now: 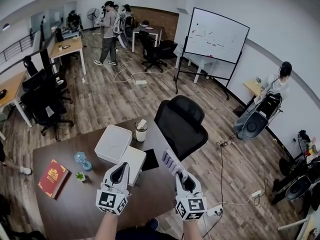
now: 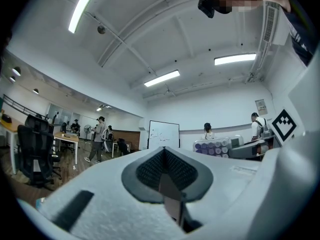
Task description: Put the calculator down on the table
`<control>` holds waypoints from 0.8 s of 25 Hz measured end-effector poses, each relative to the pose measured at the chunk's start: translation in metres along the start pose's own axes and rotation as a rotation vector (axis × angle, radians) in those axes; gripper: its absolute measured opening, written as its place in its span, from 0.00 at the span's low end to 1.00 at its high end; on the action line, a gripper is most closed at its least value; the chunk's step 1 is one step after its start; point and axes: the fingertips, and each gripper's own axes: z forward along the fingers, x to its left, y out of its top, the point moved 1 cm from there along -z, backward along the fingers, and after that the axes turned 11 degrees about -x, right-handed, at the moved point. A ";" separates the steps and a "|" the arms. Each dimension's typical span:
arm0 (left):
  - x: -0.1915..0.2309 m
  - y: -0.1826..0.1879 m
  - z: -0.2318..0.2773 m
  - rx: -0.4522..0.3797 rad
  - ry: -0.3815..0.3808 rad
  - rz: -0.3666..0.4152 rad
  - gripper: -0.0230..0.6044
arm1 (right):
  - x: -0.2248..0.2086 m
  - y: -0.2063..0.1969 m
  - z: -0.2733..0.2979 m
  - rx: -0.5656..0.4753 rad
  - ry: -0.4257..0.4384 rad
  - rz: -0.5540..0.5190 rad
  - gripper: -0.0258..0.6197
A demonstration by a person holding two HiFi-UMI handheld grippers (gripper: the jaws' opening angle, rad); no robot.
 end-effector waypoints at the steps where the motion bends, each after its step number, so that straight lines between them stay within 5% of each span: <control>1: 0.000 0.000 0.001 0.001 -0.005 0.001 0.03 | 0.001 -0.001 0.002 0.001 -0.001 0.001 0.22; 10: 0.007 -0.002 0.008 -0.008 -0.024 0.000 0.03 | 0.002 0.000 0.015 -0.018 -0.025 0.081 0.22; 20: 0.015 0.003 0.008 -0.027 -0.002 -0.011 0.03 | -0.019 -0.035 0.015 -0.095 -0.152 1.038 0.22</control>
